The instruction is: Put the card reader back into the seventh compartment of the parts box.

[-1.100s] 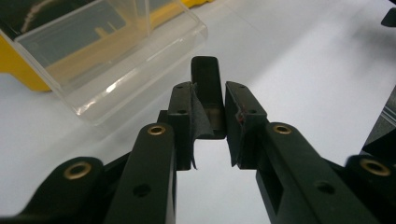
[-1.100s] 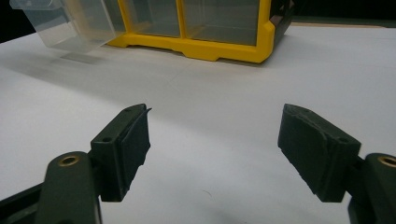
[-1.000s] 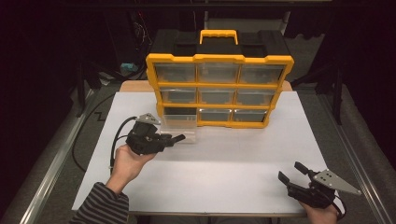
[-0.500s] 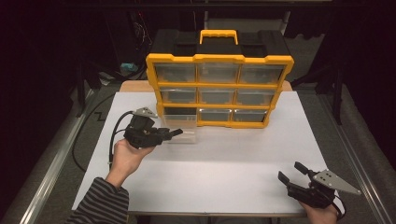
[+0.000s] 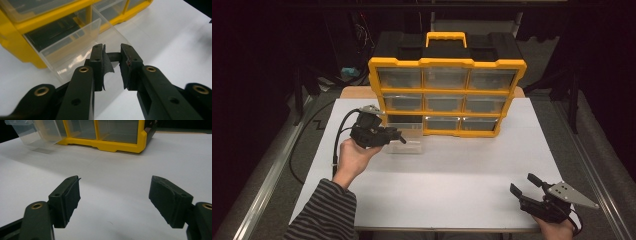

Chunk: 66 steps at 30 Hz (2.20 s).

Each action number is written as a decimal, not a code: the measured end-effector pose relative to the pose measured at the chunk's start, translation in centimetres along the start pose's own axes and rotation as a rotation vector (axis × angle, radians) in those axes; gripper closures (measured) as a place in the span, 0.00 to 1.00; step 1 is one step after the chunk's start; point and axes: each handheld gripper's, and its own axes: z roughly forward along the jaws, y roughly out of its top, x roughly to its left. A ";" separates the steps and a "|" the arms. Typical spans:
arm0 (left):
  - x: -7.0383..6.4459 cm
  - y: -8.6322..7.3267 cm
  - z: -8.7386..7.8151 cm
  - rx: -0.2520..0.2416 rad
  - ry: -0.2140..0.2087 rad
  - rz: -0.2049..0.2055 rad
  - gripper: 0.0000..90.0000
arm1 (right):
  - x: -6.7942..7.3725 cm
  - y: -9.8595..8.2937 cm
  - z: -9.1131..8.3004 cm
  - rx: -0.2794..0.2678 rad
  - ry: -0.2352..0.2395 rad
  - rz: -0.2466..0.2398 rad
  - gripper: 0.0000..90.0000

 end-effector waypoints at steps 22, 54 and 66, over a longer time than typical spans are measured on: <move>1.1 2.0 3.7 0.048 0.084 0.014 0.82 | -0.1 0.0 0.0 -0.001 0.007 -0.002 0.28; -0.5 0.8 2.9 0.027 0.114 0.032 0.42 | 0.0 0.0 0.1 0.007 0.008 0.002 0.28; -1.7 -0.7 2.1 0.009 0.082 0.040 0.41 | 0.0 0.0 0.1 0.009 0.008 0.001 0.28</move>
